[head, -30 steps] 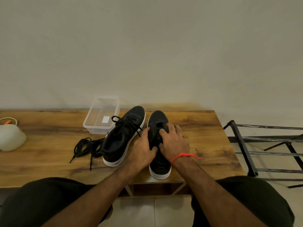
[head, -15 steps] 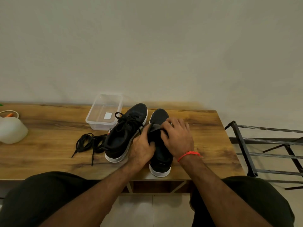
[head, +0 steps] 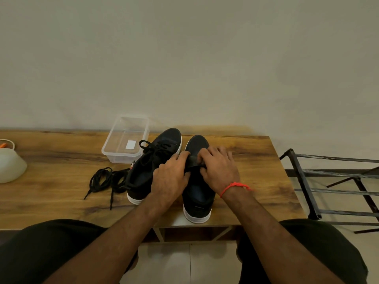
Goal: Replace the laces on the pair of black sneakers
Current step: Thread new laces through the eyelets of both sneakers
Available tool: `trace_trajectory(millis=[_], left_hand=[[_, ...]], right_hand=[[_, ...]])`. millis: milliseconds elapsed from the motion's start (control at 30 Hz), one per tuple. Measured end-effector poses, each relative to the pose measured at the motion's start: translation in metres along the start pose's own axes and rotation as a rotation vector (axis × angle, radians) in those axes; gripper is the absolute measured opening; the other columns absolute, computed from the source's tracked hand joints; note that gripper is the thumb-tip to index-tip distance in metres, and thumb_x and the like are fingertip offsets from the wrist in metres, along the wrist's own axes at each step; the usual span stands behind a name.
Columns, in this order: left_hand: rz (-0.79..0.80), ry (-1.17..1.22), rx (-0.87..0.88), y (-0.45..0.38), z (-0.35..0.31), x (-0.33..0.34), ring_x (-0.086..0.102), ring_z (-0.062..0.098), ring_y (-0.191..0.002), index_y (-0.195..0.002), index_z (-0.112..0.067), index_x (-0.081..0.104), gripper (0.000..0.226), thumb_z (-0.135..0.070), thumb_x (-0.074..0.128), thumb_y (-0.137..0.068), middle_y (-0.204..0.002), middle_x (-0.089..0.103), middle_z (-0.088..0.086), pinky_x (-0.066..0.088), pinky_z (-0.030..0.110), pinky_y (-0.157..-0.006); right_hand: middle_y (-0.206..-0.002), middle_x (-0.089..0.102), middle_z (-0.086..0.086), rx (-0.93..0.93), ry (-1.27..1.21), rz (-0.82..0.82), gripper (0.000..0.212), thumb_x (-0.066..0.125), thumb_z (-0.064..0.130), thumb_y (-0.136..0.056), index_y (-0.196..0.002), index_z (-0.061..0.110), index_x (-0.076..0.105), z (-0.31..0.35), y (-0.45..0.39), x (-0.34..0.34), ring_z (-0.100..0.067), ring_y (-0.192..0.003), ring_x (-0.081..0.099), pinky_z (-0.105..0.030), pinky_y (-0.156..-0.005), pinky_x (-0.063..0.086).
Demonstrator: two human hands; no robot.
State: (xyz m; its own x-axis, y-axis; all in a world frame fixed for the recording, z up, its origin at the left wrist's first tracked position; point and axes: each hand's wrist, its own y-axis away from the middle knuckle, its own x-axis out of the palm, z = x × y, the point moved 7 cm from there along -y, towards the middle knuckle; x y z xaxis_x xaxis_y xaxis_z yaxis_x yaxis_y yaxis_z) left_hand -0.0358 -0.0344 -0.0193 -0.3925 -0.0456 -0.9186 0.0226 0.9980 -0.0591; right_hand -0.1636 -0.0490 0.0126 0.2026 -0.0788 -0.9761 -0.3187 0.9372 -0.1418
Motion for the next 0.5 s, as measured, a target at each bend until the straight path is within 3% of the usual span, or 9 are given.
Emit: trace_trajectory(millis=[100, 233, 333, 400, 500], left_hand=[[-0.051, -0.003, 0.033, -0.001, -0.004, -0.001, 0.068, 0.028, -0.097, -0.13, -0.026, 0.039, 0.034, -0.035, 0.054, -0.1, -0.123, 0.063, -0.003, 0.057, 0.044, -0.076], [-0.061, 0.027, 0.069, 0.001, -0.005, -0.001, 0.069, 0.031, -0.093, -0.128, -0.026, 0.041, 0.028, -0.041, 0.044, -0.105, -0.119, 0.065, -0.003, 0.054, 0.043, -0.07], [-0.045, 0.003, 0.067, 0.002, -0.005, -0.001, 0.069, 0.027, -0.102, -0.14, -0.028, 0.039, 0.039, -0.044, 0.045, -0.105, -0.131, 0.061, -0.004, 0.054, 0.043, -0.077], [-0.036, 0.009, 0.053, 0.002, -0.005, -0.001, 0.067, 0.027, -0.109, -0.147, -0.027, 0.036, 0.045, -0.043, 0.045, -0.106, -0.138, 0.058, -0.003, 0.054, 0.044, -0.081], [0.002, -0.004, 0.025, 0.001, -0.004, 0.001, 0.063, 0.026, -0.117, -0.154, -0.026, 0.03, 0.056, -0.035, 0.051, -0.103, -0.145, 0.053, -0.001, 0.053, 0.046, -0.09]], right_hand=[[-0.101, 0.053, -0.005, 0.034, 0.033, -0.159, 0.019, 0.061, 0.012, -0.085, -0.1, 0.019, 0.051, 0.012, 0.007, -0.002, -0.027, -0.095, 0.046, -0.039, -0.082, 0.042], [-0.08, 0.051, 0.004, 0.317, -0.708, -0.158, 0.013, 0.061, 0.021, -0.093, -0.088, 0.017, 0.05, 0.013, 0.02, 0.006, -0.01, -0.073, 0.048, -0.024, -0.065, 0.041], [-0.073, 0.057, 0.006, 0.433, -0.932, -0.154, 0.027, 0.06, 0.039, -0.097, -0.082, 0.017, 0.061, 0.017, 0.028, 0.005, -0.007, -0.07, 0.054, -0.022, -0.065, 0.047], [-0.065, 0.058, 0.008, 0.489, -1.064, -0.054, 0.038, 0.056, 0.043, -0.098, -0.076, 0.014, 0.066, 0.021, 0.032, 0.008, -0.004, -0.064, 0.055, -0.018, -0.063, 0.048], [-0.065, 0.058, 0.001, 0.646, -1.27, 0.185, 0.037, 0.054, 0.034, -0.1, -0.076, 0.01, 0.069, 0.024, 0.039, 0.026, -0.014, -0.067, 0.057, -0.029, -0.067, 0.051]])
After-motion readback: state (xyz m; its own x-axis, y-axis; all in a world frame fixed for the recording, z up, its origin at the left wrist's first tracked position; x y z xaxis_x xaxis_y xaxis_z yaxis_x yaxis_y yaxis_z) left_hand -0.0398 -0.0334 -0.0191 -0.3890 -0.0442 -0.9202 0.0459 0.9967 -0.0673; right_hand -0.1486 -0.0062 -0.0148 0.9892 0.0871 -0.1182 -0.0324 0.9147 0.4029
